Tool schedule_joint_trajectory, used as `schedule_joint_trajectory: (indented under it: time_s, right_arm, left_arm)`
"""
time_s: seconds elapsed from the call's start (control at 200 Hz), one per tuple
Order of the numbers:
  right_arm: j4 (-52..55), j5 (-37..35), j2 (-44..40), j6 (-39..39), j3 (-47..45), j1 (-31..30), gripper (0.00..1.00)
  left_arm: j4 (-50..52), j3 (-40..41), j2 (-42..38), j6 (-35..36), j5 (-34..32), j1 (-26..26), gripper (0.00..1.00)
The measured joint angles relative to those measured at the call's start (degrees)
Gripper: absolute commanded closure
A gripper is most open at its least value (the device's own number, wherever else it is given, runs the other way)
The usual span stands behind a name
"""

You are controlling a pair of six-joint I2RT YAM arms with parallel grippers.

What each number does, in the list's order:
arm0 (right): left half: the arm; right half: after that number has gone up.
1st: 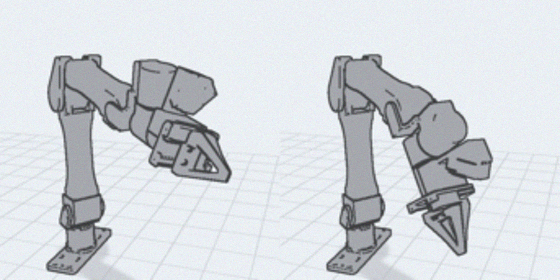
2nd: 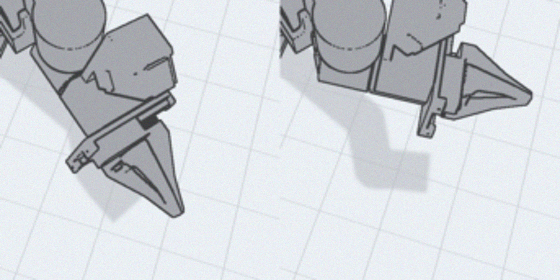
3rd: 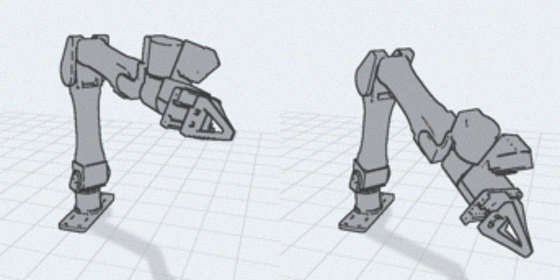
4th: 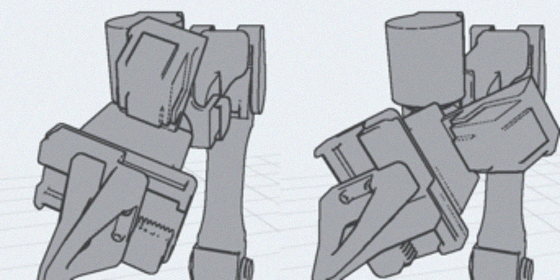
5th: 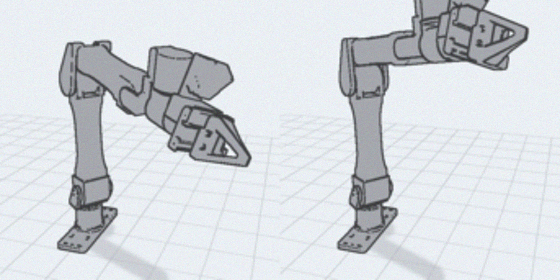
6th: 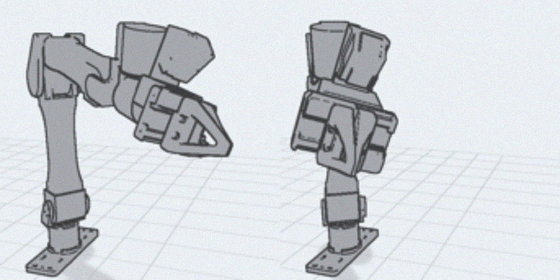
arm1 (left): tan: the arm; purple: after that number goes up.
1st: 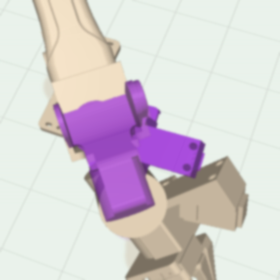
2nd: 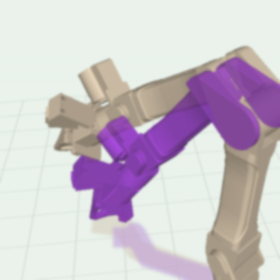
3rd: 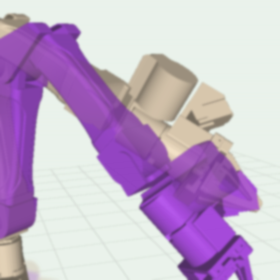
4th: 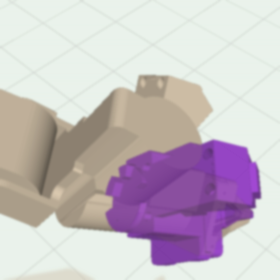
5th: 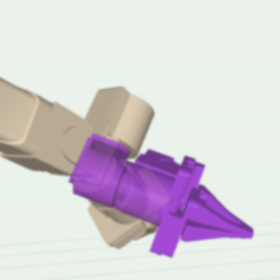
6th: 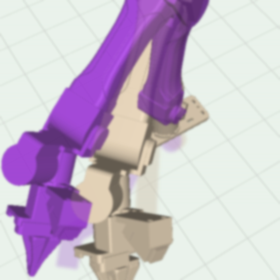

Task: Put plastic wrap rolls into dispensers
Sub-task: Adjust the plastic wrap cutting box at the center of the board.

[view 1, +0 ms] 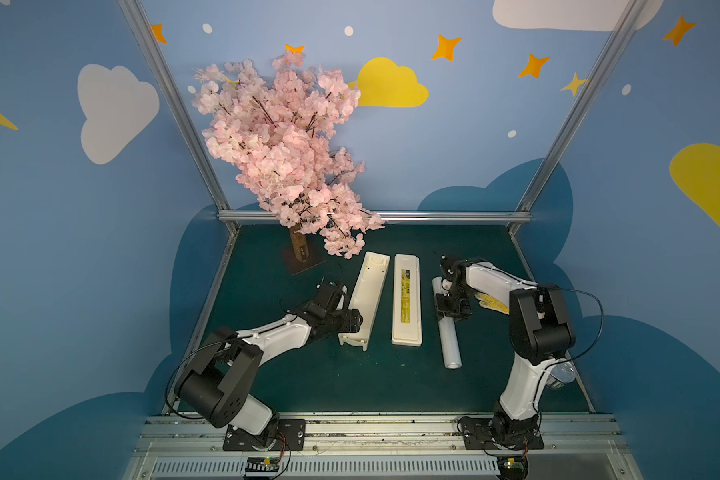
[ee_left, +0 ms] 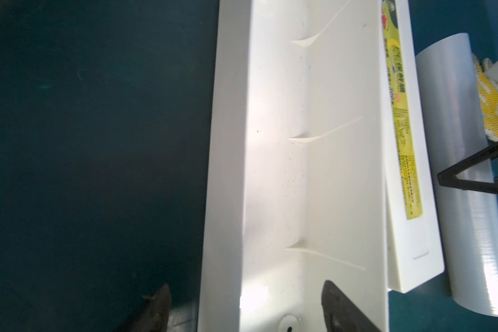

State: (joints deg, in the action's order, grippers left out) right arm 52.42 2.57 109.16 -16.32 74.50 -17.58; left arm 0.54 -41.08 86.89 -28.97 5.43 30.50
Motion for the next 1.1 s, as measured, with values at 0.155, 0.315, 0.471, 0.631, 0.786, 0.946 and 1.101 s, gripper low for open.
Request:
schedule_joint_trajectory:
  time_s: [0.155, 0.315, 0.471, 0.631, 0.786, 0.946, 1.101]
  right_arm:
    - [-0.52, 0.02, 0.68, 0.04, -0.04, 0.04, 0.48]
    - [-0.59, -0.37, 0.68, -0.39, -0.09, 0.11, 0.63]
    - [0.28, -0.72, 0.61, -0.79, 0.26, 0.13, 0.71]
    - [3.34, -0.9, -1.22, -1.31, 2.08, 0.13, 0.73]
    - [6.47, 0.13, -4.72, -1.84, 6.36, -0.37, 0.73]
    - [10.38, 2.01, -6.08, -2.67, 13.11, -3.19, 0.74]
    - [12.98, 5.55, -5.86, -4.61, 20.09, -7.58, 0.74]
  left_arm:
    - [-0.15, 0.0, 0.0, -1.62, 0.61, 1.97, 0.19]
    - [-0.22, 0.0, 0.0, -3.76, 0.81, 4.17, 0.19]
    - [-0.79, -0.07, 0.0, -6.21, 0.81, 6.71, 0.19]
    - [-1.27, -0.59, 0.0, -8.48, 0.81, 9.01, 0.19]
    - [-2.08, -1.46, 0.0, -10.1, 0.79, 10.21, 0.19]
    - [-1.53, -3.28, -0.13, -9.84, 0.02, 10.49, 0.16]
    - [3.1, -4.48, -4.2, -8.24, -3.67, 9.14, 0.14]
